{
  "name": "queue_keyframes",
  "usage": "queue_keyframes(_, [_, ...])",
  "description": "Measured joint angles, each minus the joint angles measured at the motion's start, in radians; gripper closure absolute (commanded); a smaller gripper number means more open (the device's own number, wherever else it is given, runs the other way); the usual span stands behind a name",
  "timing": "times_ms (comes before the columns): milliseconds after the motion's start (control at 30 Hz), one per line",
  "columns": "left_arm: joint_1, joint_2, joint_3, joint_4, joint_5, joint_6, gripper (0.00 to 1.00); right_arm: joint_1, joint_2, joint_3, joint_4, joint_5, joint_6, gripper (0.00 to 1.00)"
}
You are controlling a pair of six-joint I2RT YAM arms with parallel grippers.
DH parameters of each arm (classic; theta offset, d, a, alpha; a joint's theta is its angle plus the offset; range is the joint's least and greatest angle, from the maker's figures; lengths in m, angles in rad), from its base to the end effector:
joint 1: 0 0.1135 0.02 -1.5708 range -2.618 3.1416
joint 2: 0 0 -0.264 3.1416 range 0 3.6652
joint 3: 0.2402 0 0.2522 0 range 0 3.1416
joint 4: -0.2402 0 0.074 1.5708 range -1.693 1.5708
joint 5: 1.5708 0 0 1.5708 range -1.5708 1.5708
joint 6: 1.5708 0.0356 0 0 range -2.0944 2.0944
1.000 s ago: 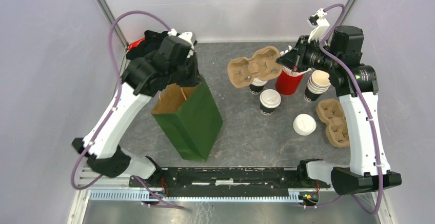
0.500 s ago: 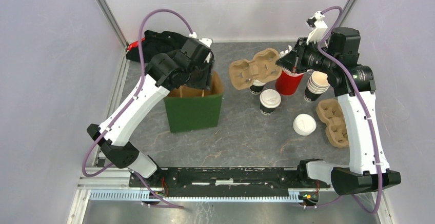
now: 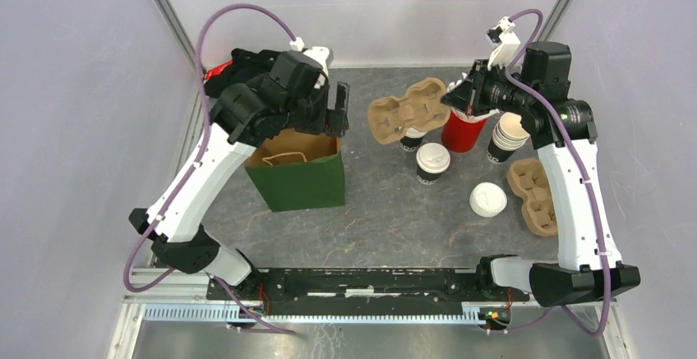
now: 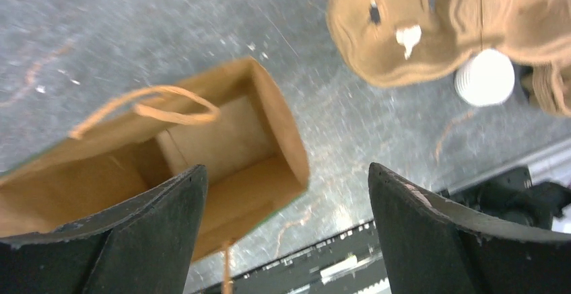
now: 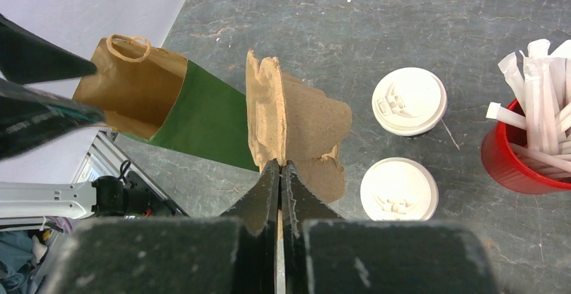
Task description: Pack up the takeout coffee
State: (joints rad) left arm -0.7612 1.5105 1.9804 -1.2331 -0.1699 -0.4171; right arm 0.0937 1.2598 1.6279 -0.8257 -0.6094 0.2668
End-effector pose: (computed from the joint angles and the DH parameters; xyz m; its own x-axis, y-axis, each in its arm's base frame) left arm 0.2026 -0.1848 0.4660 -0.6971 0.1127 -0.7080 0.3380 0.9226 -0.1859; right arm 0.2358 0.0426 0.4634 -0.5793 0.1627 -0.7987 -0.4512 0.7521 0.4805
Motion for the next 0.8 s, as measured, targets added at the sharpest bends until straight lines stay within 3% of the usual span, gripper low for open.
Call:
queue_keyframes(267, [0.180,0.021,0.172,-0.032,-0.091,0.022,0.05,0.000,0.002,-0.009,0.003,-0.008,0.001,1.00])
queue_keyframes(433, [0.208,0.040,0.114,-0.026,-0.087,0.081,0.14,0.000,-0.002,-0.036,0.005,-0.015,0.002,1.00])
queue_keyframes(600, [0.230,0.096,0.076,-0.015,-0.053,0.111,0.11,0.000,-0.004,-0.039,0.008,-0.019,0.006,1.00])
queue_keyframes(667, [0.237,0.116,0.071,-0.010,-0.042,0.116,0.19,0.000,-0.005,-0.039,0.008,-0.019,0.006,1.00])
queue_keyframes(767, [0.237,0.140,0.064,0.001,-0.040,0.121,0.45,0.000,-0.007,-0.039,0.008,-0.023,0.008,1.00])
queue_keyframes(800, [0.237,0.149,0.064,0.005,-0.039,0.122,0.58,0.000,-0.008,-0.039,0.008,-0.026,0.008,1.00])
